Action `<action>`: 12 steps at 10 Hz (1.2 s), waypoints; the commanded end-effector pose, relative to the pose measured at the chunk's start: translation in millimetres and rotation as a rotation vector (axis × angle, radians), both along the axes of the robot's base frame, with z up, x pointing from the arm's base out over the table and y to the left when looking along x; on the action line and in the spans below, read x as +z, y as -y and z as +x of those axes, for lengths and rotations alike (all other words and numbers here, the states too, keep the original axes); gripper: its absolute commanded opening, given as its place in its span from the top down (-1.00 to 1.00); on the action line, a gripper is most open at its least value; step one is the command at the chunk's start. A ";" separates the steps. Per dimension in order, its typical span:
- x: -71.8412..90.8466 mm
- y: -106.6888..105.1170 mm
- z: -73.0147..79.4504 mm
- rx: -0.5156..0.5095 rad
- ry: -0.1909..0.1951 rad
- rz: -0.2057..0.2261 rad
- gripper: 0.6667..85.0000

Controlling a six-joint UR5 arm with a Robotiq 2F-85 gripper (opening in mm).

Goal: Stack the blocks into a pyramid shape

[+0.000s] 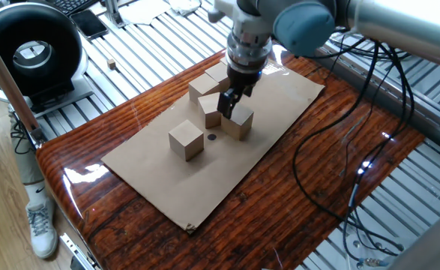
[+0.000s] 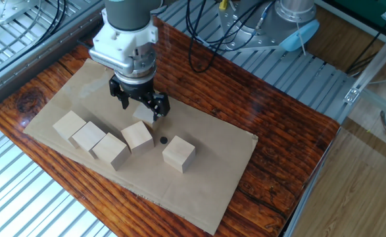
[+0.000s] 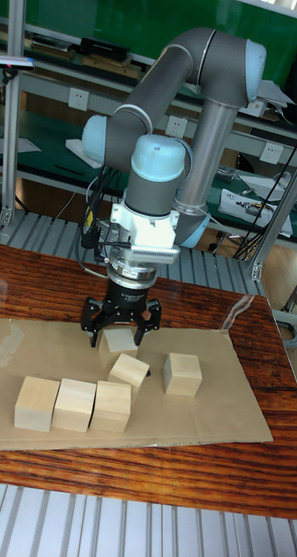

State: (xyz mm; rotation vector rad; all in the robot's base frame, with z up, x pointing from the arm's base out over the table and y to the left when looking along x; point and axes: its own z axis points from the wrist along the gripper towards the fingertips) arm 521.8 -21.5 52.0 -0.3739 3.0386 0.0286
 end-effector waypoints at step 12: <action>-6.1 -17.1 -25.5 0.077 -0.044 -0.007 -0.91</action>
